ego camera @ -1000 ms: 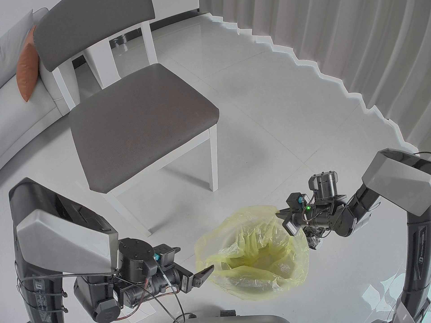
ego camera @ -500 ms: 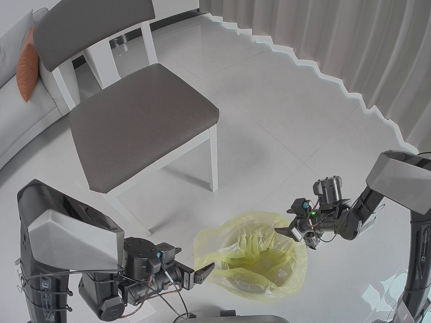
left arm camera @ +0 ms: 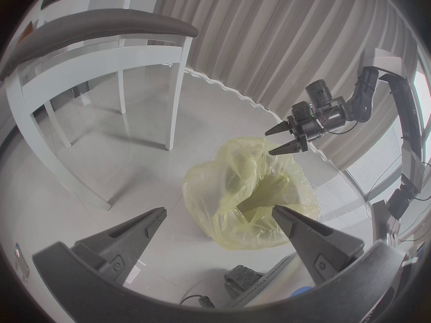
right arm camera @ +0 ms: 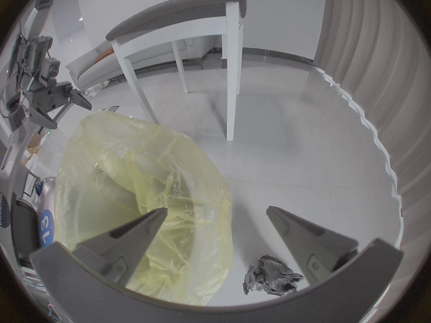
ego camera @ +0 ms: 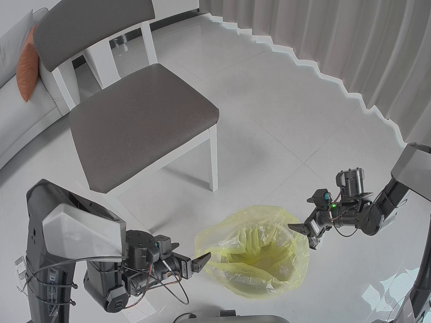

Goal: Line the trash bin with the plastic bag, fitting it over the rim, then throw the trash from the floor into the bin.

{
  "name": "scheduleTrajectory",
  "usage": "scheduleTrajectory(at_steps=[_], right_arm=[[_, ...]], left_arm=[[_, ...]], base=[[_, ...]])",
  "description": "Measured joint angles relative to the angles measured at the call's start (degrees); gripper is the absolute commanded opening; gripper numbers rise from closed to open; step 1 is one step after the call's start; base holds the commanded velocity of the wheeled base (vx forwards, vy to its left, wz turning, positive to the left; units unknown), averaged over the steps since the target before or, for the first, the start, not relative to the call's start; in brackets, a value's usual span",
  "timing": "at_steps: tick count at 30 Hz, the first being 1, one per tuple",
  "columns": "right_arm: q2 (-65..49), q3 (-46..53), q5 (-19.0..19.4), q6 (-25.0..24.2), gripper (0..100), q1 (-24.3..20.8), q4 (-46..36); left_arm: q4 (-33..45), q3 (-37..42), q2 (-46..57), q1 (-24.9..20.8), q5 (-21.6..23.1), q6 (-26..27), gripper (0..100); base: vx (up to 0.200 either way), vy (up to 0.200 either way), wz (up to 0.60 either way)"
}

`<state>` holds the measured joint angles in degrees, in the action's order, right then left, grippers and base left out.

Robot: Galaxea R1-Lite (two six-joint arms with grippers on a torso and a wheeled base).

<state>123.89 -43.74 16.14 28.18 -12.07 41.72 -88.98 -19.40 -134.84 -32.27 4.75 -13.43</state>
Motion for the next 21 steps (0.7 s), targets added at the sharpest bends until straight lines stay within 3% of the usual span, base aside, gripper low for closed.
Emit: scheduleTrajectory(at_steps=[11,12,21], right_arm=[[-6.0,4.5,1.3,-1.1,100,3.8,0.1],[-6.1,4.9,1.3,-1.1,100,4.0,0.1],[-5.4,6.6,1.3,-2.8,100,4.4,0.9]], left_arm=[[0.0,-3.3,-4.3,1.0,1.8,0.1,100],[0.0,-3.4,-4.6,1.0,1.8,0.2,0],[0.0,-5.8,-7.3,0.2,1.6,0.5,0]], base=[[0.000,0.000,0.00],[0.000,0.000,0.00],[0.000,0.000,0.00]])
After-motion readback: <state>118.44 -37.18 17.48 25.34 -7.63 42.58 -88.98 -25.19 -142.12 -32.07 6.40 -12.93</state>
